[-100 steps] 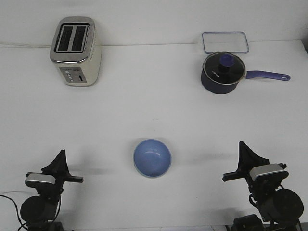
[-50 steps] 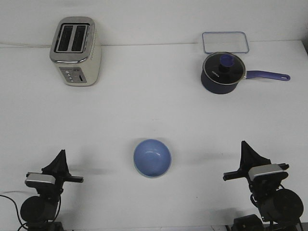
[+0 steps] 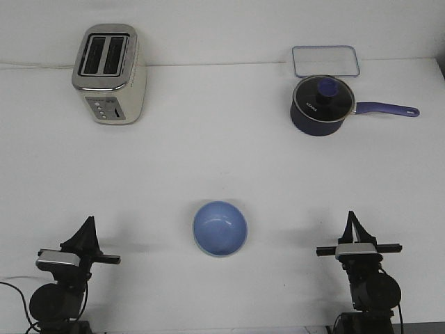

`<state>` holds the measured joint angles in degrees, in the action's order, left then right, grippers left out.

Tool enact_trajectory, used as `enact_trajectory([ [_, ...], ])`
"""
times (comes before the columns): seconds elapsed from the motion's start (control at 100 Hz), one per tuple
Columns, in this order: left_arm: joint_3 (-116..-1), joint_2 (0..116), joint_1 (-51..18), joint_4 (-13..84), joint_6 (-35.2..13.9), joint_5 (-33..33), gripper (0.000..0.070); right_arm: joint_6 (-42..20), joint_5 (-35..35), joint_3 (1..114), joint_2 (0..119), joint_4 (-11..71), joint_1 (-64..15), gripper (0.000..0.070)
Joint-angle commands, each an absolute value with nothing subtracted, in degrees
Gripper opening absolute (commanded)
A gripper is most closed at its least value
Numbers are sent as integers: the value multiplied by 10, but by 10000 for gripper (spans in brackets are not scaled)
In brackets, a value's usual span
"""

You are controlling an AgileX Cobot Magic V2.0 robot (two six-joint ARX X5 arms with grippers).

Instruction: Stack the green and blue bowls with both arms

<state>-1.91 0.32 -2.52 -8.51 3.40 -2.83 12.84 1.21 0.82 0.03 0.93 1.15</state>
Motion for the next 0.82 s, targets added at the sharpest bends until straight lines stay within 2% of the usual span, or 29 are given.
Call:
enact_trajectory([
  [0.0,-8,3,-26,-91,36,-28,15,138,9,7,1,27,11,0],
  [0.15,-8,3,-26,-91,36,-28,15,164,11,7,1,43,10,0],
  [0.48,-8,3,-26,-91,36,-28,15,163,15,7,1,-4,10,0],
  [0.81,-8,3,-26,-91,36,-28,15,163,15,7,1,-6,10,0],
])
